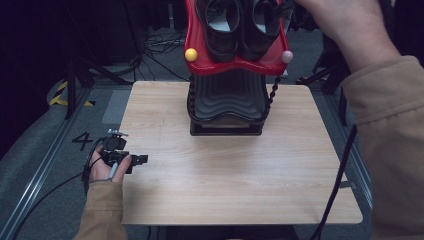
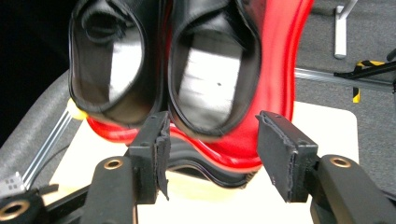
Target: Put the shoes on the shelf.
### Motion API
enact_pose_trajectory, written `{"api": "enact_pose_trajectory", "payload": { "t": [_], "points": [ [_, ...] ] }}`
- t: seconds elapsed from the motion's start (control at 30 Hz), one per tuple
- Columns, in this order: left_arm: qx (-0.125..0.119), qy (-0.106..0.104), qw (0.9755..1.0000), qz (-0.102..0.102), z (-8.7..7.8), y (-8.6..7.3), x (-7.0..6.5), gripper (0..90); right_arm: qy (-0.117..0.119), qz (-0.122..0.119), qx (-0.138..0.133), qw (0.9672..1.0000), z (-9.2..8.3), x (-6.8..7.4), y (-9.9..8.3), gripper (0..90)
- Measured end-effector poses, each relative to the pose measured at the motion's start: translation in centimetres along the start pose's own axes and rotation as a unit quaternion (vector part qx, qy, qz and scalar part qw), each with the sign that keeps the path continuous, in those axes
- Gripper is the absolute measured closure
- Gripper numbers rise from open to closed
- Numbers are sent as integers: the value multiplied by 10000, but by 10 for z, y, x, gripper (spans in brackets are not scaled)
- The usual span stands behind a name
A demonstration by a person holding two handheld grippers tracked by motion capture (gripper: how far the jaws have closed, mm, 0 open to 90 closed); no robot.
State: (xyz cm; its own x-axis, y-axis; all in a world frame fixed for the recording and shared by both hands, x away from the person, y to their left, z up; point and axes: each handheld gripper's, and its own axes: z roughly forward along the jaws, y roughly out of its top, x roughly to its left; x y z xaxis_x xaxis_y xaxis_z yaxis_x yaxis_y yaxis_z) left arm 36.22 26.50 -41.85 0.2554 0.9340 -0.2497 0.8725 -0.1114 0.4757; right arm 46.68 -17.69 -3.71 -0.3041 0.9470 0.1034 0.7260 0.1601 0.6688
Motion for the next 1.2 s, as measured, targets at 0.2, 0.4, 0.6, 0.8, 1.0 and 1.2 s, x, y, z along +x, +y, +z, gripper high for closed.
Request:
{"api": "enact_pose_trajectory", "payload": {
  "t": [0.2,0.4,0.6,0.8,1.0,1.2],
  "points": [
    [23,21,10000,22,1,0,-1,231,40,-147,-14,9999,-14,-20,-21,434],
    [-9,19,10000,-38,-1,0,-1,232,43,-136,61,9999,-24,-41,-37,426],
    [-13,39,10000,-1,-1,0,-1,232,150,-169,90,9997,-28,-56,-46,409],
    [18,98,9999,54,1,-1,-4,235,321,-316,219,9987,-19,-66,-69,396],
    [1,131,9999,38,-1,-6,-3,232,427,-515,433,9968,3,-78,-95,381],
    [-37,135,9999,91,-4,-12,-5,222,528,-668,642,9943,29,-86,-124,370]
  ]
}}
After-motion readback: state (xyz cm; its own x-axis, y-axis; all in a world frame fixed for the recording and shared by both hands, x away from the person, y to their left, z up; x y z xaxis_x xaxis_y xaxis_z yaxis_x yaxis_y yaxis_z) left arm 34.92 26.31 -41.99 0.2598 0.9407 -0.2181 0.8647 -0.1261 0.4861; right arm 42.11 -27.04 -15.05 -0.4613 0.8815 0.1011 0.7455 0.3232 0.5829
